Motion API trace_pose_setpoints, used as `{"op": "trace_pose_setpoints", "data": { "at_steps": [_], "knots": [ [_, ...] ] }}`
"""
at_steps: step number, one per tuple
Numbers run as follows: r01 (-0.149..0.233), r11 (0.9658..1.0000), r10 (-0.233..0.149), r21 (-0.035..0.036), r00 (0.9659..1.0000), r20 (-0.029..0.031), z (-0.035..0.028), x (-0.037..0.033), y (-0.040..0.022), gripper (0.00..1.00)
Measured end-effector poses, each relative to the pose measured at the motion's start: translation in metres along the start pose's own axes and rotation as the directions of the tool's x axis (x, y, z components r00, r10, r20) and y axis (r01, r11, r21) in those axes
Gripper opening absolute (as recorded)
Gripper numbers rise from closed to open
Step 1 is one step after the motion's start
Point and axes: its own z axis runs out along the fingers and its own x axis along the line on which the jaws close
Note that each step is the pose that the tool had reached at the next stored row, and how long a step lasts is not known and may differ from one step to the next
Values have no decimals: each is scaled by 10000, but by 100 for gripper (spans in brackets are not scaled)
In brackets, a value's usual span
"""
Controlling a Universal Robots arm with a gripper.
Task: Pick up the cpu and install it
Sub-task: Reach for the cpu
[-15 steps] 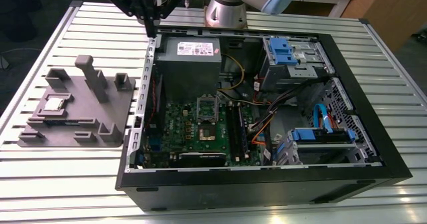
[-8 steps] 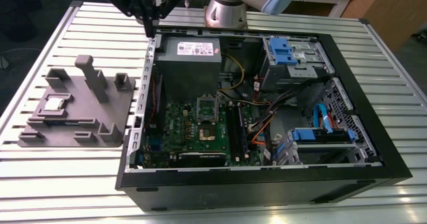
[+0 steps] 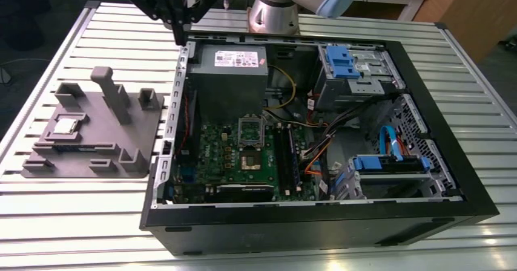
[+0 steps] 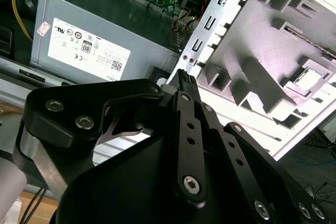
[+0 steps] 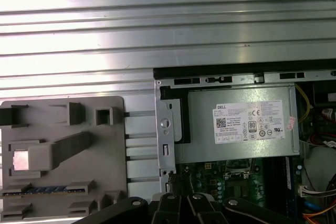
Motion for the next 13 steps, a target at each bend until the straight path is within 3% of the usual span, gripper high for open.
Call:
{"op": "trace_pose_setpoints", "data": {
  "at_steps": [13],
  "knots": [
    [0, 10000, 0, 0, 10000, 0, 1, 42, -3, 10]
  ]
}}
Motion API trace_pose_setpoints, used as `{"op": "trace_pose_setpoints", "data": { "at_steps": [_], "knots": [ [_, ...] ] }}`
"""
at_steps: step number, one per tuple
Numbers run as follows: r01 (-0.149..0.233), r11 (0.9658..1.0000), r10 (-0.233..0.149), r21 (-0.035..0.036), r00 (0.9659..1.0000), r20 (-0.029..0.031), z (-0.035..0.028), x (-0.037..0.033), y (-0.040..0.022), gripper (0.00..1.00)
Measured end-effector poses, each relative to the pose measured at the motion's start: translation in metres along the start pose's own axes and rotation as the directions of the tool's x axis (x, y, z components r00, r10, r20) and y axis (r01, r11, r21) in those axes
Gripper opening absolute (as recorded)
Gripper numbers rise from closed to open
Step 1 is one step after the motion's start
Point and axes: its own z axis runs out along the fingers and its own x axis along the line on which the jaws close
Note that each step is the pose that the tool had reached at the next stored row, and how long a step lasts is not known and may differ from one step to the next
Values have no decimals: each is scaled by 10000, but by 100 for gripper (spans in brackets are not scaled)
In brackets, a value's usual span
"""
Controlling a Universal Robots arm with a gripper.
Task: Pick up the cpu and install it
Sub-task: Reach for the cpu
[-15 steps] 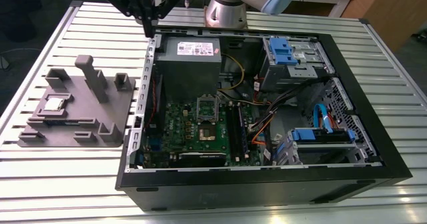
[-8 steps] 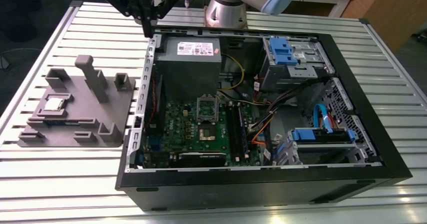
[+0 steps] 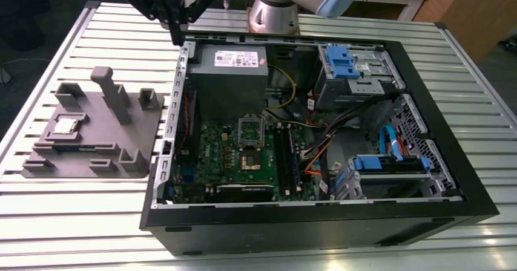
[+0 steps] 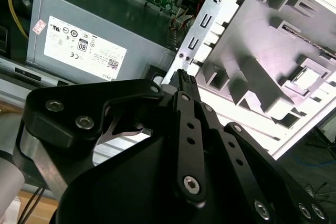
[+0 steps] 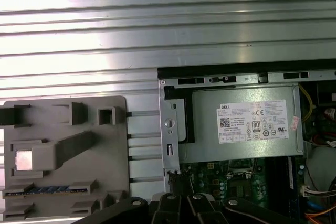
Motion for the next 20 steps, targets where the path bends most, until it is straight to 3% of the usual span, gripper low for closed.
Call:
{"op": "trace_pose_setpoints", "data": {
  "at_steps": [20],
  "knots": [
    [0, 10000, 0, -1, 10000, 1, 1, 55, -4, 10]
  ]
}}
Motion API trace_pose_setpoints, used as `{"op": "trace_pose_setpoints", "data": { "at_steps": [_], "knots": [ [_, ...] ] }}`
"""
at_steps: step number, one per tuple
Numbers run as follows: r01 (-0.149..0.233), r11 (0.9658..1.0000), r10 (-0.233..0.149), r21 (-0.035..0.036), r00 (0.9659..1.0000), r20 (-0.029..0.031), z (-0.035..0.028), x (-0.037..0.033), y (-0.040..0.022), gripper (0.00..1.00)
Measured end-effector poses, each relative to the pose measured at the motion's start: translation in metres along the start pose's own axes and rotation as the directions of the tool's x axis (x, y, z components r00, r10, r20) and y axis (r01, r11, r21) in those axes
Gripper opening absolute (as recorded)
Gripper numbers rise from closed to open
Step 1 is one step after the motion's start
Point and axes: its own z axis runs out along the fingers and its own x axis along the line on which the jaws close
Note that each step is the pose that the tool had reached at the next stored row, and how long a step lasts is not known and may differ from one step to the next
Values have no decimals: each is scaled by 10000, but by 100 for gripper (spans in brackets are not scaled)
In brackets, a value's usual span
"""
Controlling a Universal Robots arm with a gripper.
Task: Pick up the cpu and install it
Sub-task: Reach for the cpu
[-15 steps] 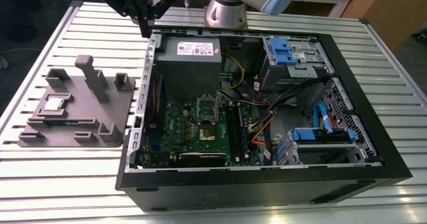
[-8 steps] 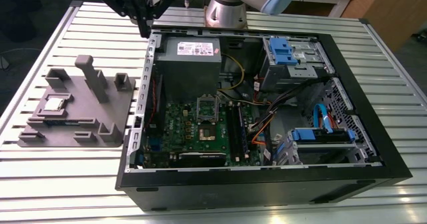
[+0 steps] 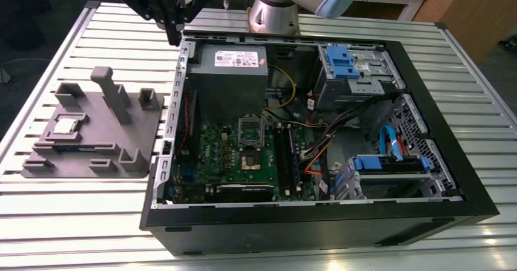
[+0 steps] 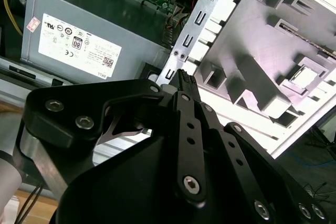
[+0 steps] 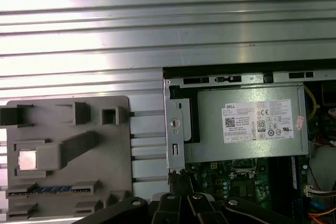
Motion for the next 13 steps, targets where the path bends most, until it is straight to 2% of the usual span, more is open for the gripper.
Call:
{"op": "trace_pose_setpoints", "data": {
  "at_steps": [13],
  "knots": [
    [0, 10000, 0, 0, 10000, 0, 1, 28, -2, 10]
  ]
}}
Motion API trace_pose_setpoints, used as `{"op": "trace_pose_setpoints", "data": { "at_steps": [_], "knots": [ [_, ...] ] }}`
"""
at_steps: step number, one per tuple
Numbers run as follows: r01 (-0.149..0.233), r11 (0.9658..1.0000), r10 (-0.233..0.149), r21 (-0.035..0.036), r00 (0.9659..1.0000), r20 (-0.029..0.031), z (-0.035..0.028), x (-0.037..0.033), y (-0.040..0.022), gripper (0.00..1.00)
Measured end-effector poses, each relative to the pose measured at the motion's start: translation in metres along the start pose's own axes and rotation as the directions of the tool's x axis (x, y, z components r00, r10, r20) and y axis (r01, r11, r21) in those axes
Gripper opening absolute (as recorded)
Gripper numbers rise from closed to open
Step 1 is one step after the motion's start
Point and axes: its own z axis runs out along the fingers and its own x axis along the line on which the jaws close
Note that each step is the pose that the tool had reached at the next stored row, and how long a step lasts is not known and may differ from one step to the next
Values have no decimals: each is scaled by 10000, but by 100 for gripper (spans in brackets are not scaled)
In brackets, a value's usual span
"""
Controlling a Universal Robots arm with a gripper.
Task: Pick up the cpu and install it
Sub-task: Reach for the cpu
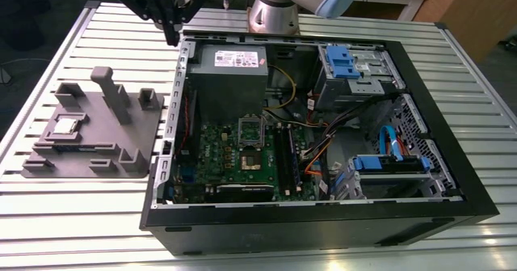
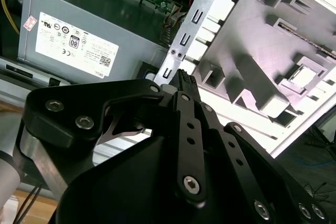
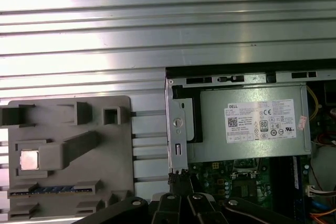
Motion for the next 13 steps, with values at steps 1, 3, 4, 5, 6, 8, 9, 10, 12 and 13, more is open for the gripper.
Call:
{"op": "trace_pose_setpoints", "data": {
  "at_steps": [1, 3, 4, 5, 6, 8, 9, 10, 12, 13],
  "knots": [
    [0, 10000, 0, 0, 10000, 0, 0, 1, 0, 10],
    [0, 10000, 0, 0, 10000, 0, 0, 5, 0, 10],
    [0, 10000, 0, 0, 10000, 0, 0, 7, -1, 10],
    [-3, 10000, 3, -3, 10000, -1, 0, 14, -1, 10],
    [-7, 10000, 7, -8, 10000, 0, 1, 14, -1, 10],
    [-5, 10000, 5, -9, 10000, 0, 1, 17, -2, 10],
    [-7, 10000, 7, -8, 10000, 0, 1, 22, -2, 10],
    [-8, 10000, 8, -8, 10000, -1, 0, 28, -3, 10],
    [-7, 10000, 7, -8, 10000, -1, 0, 38, -3, 10],
    [-7, 10000, 7, -9, 10000, 0, 1, 42, -3, 10]
  ]
}}
